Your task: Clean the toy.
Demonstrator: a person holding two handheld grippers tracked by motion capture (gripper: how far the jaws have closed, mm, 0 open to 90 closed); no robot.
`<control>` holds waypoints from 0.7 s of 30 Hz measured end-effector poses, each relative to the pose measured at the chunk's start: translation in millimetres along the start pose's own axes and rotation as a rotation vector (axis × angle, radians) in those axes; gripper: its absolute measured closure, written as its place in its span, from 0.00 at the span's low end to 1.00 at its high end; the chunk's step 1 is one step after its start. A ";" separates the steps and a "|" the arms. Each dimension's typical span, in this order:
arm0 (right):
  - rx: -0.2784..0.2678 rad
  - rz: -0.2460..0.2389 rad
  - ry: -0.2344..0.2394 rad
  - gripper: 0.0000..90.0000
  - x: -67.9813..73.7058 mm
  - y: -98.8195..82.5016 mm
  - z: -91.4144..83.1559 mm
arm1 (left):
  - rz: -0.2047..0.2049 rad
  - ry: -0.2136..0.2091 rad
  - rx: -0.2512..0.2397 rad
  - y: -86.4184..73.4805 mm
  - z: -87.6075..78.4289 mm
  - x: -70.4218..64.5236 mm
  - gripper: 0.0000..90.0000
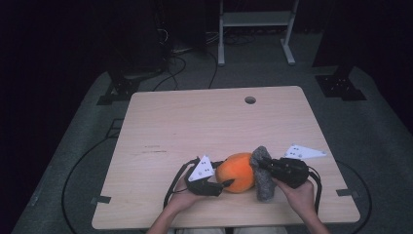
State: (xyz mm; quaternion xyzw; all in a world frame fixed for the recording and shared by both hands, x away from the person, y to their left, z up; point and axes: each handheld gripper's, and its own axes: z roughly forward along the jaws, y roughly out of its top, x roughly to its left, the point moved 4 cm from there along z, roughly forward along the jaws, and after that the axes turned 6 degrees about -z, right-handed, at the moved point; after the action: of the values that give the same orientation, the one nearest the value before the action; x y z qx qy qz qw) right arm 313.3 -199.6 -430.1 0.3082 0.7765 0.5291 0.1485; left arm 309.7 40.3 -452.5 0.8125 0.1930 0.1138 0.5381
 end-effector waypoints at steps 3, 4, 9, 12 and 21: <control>-0.063 -0.081 0.057 0.90 24.1 17.2 -9.2 | -0.061 -0.018 -0.016 6.7 -2.4 -0.4 0.44; -0.078 -0.113 0.073 0.90 34.0 22.2 -9.7 | -0.082 -0.030 -0.021 7.8 -2.8 -0.4 0.45; -0.023 -0.190 0.076 0.90 48.6 20.1 4.9 | -0.130 -0.040 -0.001 5.4 -4.0 3.4 0.45; 0.018 -0.115 -0.003 0.90 16.8 7.8 3.3 | -0.159 -0.038 -0.016 5.8 -5.1 6.4 0.45; 0.003 -0.242 0.074 0.90 53.9 18.8 11.3 | -0.196 -0.030 -0.019 6.8 -6.2 7.7 0.44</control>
State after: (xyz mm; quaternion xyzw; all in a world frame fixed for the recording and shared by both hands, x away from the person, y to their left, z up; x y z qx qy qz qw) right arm 284.3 -152.4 -412.2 0.1928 0.8137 0.5173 0.1820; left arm 315.5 46.4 -444.0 0.7862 0.2625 0.0505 0.5571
